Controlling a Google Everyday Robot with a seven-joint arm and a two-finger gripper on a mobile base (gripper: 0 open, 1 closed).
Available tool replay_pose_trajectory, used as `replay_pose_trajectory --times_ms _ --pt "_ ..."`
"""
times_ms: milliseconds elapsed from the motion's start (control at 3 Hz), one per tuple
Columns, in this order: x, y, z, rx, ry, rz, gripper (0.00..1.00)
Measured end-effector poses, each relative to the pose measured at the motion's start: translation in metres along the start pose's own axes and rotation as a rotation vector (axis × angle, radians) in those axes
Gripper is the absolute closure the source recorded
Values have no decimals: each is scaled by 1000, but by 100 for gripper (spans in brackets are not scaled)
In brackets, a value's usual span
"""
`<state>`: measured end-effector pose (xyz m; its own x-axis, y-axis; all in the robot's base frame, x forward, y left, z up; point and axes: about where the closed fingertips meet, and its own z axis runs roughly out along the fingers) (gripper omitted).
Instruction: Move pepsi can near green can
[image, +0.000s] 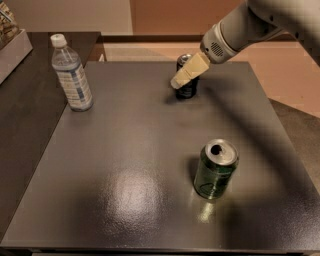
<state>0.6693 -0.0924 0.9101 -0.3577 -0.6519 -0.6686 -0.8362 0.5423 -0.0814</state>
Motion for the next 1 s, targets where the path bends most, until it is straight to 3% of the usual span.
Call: replay_pose_trajectory --times_ms 333,1000 --pt "-1 -4 11 4 8 2 11" --pt "4 -12 16 19 42 -5 56"
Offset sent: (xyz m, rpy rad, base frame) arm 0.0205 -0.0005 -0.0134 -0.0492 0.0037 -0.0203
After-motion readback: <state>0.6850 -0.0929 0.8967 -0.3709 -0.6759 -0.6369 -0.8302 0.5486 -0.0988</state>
